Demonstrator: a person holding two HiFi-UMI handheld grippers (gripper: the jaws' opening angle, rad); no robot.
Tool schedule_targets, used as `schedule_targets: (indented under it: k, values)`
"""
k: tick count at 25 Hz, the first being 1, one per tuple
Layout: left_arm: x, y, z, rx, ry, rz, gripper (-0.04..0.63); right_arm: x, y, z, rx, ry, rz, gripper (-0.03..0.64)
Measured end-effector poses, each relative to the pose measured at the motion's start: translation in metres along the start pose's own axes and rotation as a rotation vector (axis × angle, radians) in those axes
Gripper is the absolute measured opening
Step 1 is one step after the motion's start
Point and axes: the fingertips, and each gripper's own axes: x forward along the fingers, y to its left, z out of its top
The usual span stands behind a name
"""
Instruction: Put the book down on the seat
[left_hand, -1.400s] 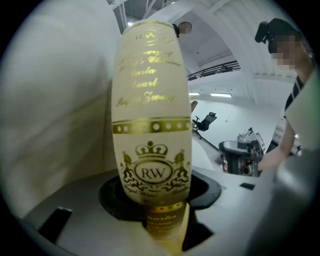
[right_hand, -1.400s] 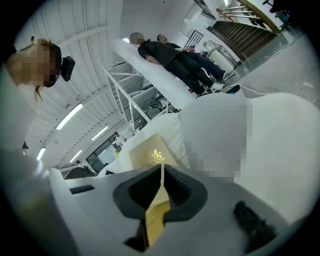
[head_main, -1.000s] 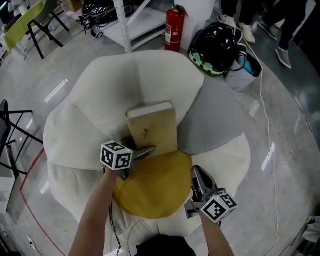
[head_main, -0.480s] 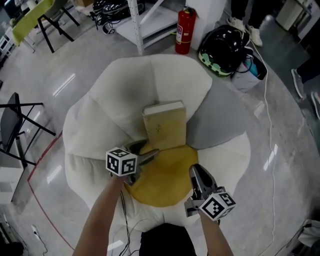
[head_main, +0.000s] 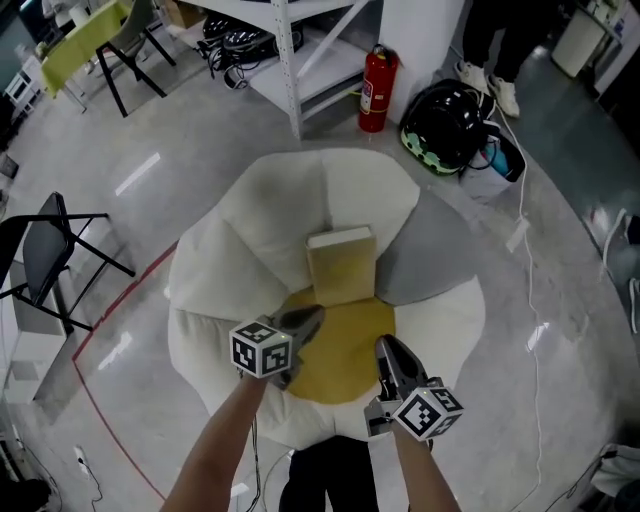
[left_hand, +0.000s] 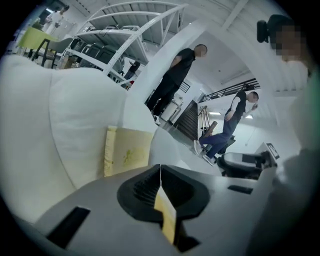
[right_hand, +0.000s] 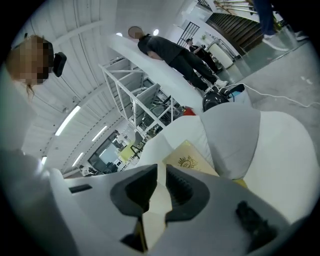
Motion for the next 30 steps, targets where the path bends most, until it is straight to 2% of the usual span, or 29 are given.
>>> schedule_targets:
  k: [5, 13, 21, 30]
  values:
    - [-0.030, -0.045, 0.031, 0.020, -0.016, -0.022, 0.011, -0.014, 0.038, 0.023, 0.011, -0.018, -0.001, 0.031]
    - [-0.080, -0.117, 0.077, 0.027, -0.061, -0.034, 0.009, -0.045, 0.104, 0.059, -0.008, -0.015, 0.016, 0.020]
    - [-0.134, -0.204, 0.113, 0.056, -0.088, -0.029, 0.009, -0.101, 0.167, 0.103, -0.048, -0.041, 0.026, 0.018]
    - [-0.183, -0.297, 0.141, 0.077, -0.124, -0.026, 0.009, -0.171, 0.220, 0.132, -0.055, -0.050, 0.038, 0.018]
